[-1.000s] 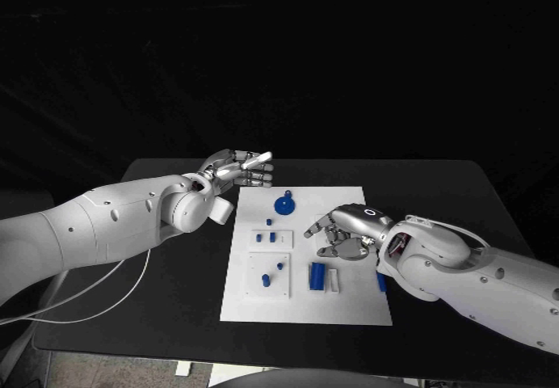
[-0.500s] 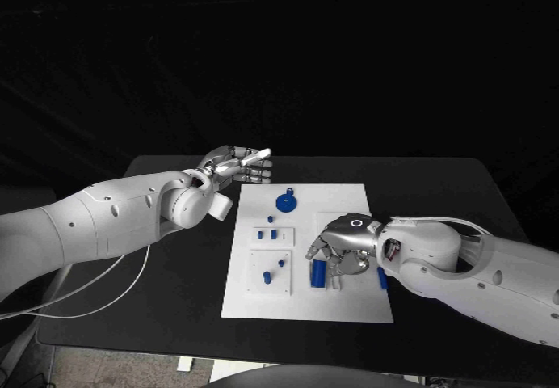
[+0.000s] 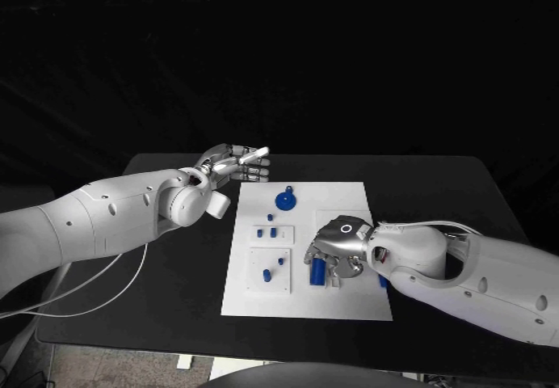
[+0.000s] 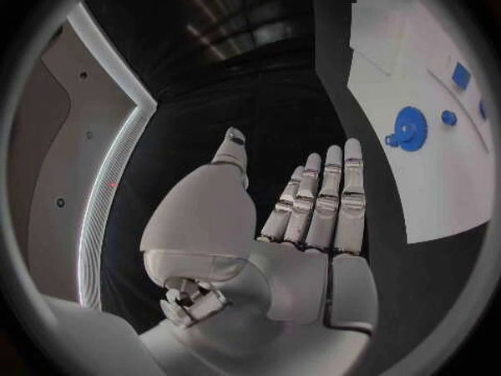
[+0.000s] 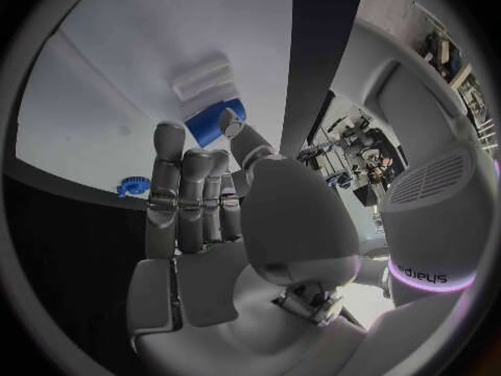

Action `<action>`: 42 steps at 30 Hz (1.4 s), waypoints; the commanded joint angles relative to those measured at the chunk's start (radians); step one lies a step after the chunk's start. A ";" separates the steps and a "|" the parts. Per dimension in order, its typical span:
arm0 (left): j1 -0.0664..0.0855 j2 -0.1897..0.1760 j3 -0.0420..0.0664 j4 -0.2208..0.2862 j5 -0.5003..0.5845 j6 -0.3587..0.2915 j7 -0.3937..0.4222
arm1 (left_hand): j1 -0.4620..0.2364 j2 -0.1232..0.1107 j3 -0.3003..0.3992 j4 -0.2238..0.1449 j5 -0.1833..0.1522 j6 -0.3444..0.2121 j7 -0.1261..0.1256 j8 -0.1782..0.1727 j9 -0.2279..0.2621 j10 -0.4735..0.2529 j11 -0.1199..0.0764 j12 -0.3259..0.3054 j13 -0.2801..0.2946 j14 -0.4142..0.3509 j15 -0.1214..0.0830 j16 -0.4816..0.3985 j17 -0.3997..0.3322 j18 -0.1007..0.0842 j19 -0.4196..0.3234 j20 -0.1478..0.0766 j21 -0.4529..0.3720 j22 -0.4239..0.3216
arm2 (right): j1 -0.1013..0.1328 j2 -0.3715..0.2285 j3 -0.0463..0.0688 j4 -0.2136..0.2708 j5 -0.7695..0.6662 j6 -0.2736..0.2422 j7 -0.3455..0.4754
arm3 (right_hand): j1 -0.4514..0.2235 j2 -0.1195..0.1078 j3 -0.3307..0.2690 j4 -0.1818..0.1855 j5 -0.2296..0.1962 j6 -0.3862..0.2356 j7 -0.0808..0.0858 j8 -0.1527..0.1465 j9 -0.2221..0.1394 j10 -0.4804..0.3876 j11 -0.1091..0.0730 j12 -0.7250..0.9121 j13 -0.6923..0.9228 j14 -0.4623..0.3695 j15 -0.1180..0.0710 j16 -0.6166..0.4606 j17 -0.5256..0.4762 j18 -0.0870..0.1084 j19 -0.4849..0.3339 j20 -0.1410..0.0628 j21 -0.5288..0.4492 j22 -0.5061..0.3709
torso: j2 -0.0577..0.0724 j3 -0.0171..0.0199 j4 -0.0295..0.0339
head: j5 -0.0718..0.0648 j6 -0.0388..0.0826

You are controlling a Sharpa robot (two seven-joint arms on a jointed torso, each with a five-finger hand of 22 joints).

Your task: Assemble the parts on the task board

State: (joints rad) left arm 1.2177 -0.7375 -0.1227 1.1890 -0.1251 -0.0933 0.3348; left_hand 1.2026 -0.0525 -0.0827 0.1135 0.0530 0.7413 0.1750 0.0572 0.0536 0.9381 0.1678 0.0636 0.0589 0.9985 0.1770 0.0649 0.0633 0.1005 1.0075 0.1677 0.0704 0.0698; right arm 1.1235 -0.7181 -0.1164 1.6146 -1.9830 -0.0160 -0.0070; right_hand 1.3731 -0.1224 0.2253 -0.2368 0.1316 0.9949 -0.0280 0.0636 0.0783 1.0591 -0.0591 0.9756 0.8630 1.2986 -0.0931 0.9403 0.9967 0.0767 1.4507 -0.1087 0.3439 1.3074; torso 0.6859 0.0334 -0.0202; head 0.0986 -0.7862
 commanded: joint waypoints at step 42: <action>0.001 -0.009 0.001 0.009 -0.021 0.034 -0.042 | -0.001 -0.001 0.006 0.011 -0.004 -0.009 0.004 -0.004 -0.001 0.003 0.005 -0.003 -0.001 -0.003 0.000 -0.004 -0.001 0.004 -0.003 -0.003 -0.001 0.000 | -0.001 0.057 -0.058 -0.072 -0.141 -0.075 -0.036 | -0.008 -0.032 0.233 -0.044 -0.046 0.083 0.013 0.001 0.093 0.036 -0.002 0.101 0.054 0.040 -0.004 0.065 0.089 0.002 -0.002 -0.007 0.199 0.051 | 0.000 0.0001 -0.0005 | 0.001 -0.014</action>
State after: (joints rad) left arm 1.2177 -0.7466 -0.1227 1.1949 -0.1377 -0.0820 0.2966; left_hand 1.2026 -0.0525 -0.0764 0.1198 0.0530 0.7375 0.1787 0.0572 0.0537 0.9416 0.1713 0.0636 0.0589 0.9985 0.1770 0.0649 0.0633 0.1005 1.0076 0.1678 0.0705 0.0699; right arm 1.1233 -0.6617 -0.1731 1.5455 -2.1048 -0.0704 -0.0483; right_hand 1.3690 -0.1503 0.4530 -0.2806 0.0892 1.0728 -0.0158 0.0617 0.1691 1.0902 -0.0643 1.0709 0.9173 1.3309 -0.0963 1.0048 1.0850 0.0765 1.4542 -0.1161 0.5408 1.3073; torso 0.6858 0.0332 -0.0209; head 0.1004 -0.7991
